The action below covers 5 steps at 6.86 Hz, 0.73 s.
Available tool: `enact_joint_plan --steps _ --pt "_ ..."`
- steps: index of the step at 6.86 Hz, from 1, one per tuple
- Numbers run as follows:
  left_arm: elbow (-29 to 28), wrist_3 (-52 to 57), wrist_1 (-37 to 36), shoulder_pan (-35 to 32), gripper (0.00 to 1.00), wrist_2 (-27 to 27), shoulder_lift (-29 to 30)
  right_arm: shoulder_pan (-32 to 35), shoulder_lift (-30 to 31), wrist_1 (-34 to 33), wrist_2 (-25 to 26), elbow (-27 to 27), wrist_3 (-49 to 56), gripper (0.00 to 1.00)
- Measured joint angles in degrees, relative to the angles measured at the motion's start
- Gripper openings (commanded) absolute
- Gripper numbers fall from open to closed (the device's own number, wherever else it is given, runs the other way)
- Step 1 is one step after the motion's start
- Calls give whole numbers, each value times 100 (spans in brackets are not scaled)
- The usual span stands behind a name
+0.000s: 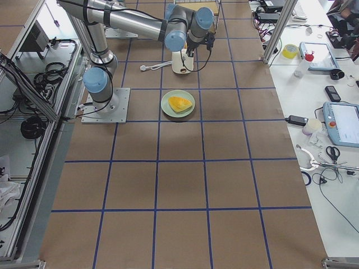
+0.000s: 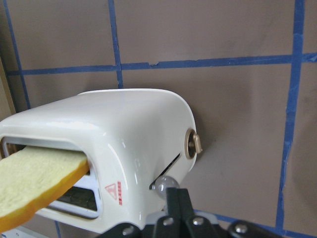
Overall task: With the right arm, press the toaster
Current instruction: 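Move the right gripper down toward the lever on the toaster's side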
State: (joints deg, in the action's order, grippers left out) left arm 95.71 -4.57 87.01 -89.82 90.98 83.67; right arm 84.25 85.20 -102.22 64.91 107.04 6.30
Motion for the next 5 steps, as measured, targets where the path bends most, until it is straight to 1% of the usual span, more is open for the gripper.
enact_joint_plan --steps 1,2,5 --pt "0 0 0 0 100 -1 0 -2 12 -521 -88 327 -27 0" --pt "0 0 0 0 100 -1 0 -3 30 -746 -158 479 -56 0" --pt "0 0 0 0 100 -1 0 -6 73 -819 -414 574 -84 0"
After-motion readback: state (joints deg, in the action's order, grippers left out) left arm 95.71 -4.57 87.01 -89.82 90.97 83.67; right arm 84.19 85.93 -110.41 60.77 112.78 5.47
